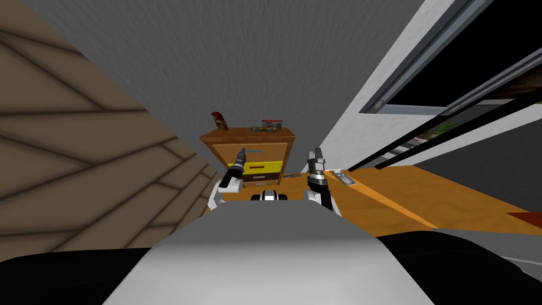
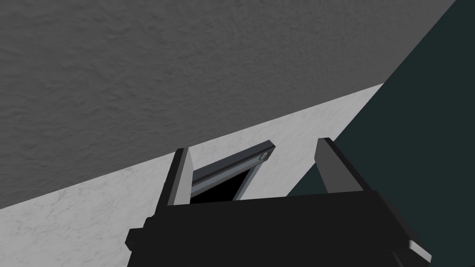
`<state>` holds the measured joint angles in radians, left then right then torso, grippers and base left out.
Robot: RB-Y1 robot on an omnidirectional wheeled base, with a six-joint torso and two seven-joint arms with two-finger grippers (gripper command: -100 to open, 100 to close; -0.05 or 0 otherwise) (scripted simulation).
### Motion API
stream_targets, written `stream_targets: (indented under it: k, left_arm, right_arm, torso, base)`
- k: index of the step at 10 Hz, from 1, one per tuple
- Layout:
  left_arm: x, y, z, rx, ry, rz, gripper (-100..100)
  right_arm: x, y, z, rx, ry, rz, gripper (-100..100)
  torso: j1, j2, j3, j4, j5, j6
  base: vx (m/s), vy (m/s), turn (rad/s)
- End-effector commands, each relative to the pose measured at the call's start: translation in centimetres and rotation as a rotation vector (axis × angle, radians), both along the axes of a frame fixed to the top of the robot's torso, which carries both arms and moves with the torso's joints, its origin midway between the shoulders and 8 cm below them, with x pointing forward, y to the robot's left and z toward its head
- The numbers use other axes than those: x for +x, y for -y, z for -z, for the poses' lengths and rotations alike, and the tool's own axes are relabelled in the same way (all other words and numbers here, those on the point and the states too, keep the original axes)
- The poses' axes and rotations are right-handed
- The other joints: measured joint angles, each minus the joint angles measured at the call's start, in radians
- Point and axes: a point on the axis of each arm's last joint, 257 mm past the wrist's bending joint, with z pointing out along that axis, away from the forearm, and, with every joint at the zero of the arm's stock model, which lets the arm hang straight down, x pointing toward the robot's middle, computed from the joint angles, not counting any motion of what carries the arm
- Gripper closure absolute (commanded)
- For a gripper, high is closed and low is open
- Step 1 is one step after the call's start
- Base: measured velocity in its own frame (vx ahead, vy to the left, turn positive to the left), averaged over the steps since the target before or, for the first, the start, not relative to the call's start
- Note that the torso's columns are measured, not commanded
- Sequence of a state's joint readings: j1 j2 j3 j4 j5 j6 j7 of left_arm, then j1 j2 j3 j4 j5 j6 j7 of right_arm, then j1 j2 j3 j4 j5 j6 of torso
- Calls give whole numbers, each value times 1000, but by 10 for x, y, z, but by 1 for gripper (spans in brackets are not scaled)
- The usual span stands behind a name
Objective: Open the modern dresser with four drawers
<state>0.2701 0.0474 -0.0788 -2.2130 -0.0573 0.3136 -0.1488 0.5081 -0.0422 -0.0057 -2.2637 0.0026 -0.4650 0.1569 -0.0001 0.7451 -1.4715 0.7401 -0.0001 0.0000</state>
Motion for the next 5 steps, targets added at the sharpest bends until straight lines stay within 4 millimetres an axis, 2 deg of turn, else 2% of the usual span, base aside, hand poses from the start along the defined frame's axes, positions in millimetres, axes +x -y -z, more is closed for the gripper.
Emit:
stream_targets:
  k: [1,2,3,5]
  left_arm:
    - [-2,-1,-6,-1,0,-4,-100]
    - [-2,0,-4,-1,2,-2,-100]
    - [-2,0,-4,-1,1,-3,100]
    - [-6,1,-7,-1,4,1,100]
  right_arm:
    - [0,0,0,0,0,0,0]
    - [0,0,0,0,0,0,0]
    - [0,0,0,0,0,0,0]
    - [0,0,0,0,0,0,0]
  torso:
    - [0,-3,-2,-1,0,0]
    - [-1,-11,-7,-3,0,0]
    - [0,-10,-7,-3,0,0]
    - [1,-2,-1,-4,2,0]
  base:
    - [110,-21,-30]
    - [68,-13,-4]
    - [7,-2,2]
    - [-127,-9,14]
